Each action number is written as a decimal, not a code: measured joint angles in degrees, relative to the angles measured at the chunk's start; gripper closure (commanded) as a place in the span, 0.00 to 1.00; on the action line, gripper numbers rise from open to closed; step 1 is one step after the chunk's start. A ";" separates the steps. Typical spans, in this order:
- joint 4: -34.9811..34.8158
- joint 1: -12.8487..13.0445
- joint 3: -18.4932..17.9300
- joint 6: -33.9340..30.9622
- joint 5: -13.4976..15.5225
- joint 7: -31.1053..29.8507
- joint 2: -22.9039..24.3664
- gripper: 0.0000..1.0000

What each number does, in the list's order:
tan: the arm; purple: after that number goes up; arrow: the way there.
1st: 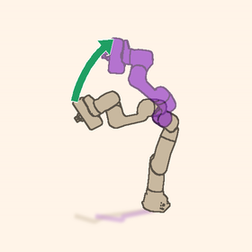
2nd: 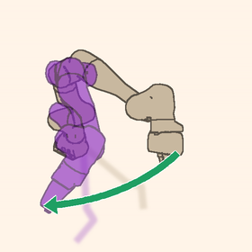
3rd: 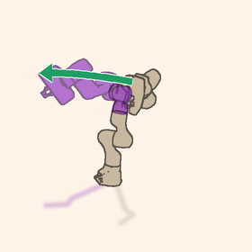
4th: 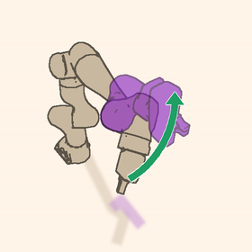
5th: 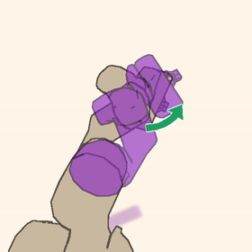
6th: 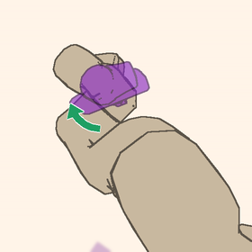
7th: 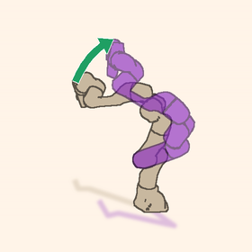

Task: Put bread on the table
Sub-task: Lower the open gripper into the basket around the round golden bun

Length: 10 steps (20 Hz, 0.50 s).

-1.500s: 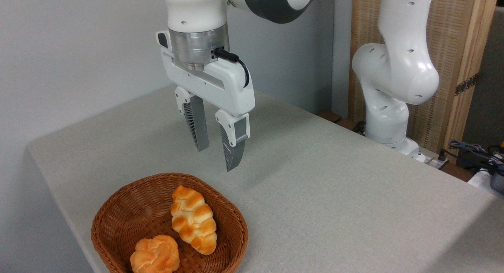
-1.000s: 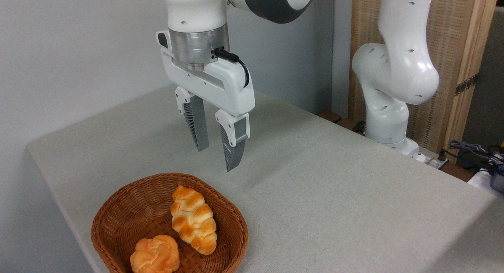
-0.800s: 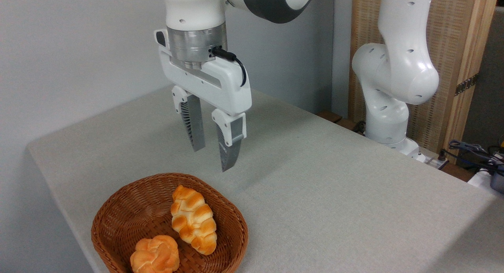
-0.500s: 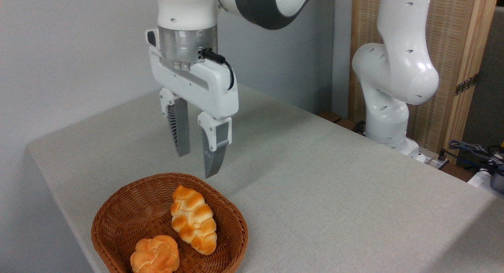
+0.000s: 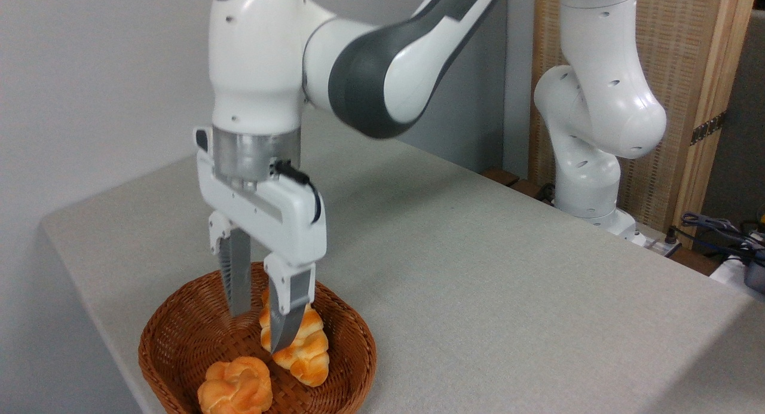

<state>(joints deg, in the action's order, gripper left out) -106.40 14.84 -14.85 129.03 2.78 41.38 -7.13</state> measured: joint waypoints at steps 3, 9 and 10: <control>0.01 -0.15 -0.74 4.46 2.12 0.00 -2.50 0.00; 0.01 -0.23 -0.93 10.93 3.80 0.00 -7.28 0.00; 0.01 -0.22 -0.93 11.64 3.94 0.00 -8.01 0.00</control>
<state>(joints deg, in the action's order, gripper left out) -106.39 14.62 -15.77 140.67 6.72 41.37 -15.14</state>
